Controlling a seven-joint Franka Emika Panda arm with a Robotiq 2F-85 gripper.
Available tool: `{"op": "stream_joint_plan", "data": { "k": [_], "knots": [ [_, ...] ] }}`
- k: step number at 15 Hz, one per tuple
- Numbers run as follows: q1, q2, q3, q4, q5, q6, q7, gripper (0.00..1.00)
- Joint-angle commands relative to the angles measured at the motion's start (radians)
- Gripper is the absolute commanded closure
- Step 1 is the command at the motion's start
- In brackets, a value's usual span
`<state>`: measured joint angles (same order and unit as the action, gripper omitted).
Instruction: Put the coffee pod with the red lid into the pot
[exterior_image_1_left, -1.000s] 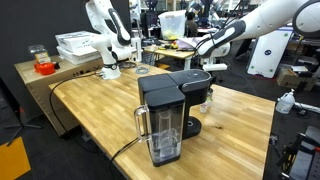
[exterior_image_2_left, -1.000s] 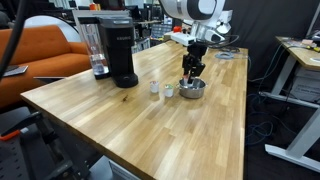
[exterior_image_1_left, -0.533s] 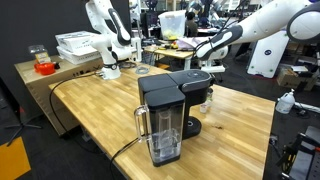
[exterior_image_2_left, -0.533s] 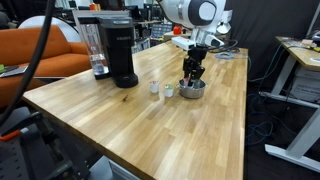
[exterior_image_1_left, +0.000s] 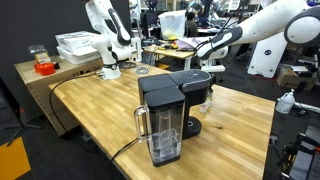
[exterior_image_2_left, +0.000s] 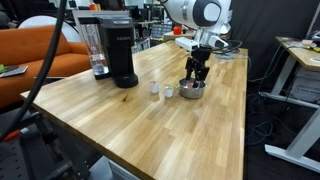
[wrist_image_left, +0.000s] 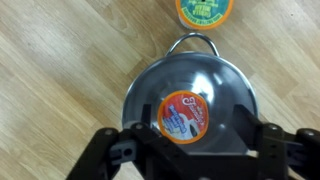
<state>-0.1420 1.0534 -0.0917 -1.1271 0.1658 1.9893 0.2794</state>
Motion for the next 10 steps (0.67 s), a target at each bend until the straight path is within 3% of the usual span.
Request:
{"op": "stream_joint_plan", "data": {
  "k": [1,6,10],
  "knots": [
    [-0.004,-0.032,0.016,-0.012,0.008,-0.022,-0.009,0.00],
    [0.010,-0.139,0.022,-0.134,0.007,0.021,-0.023,0.00],
    [0.015,-0.286,0.019,-0.345,0.010,0.058,-0.044,0.00]
  ]
}}
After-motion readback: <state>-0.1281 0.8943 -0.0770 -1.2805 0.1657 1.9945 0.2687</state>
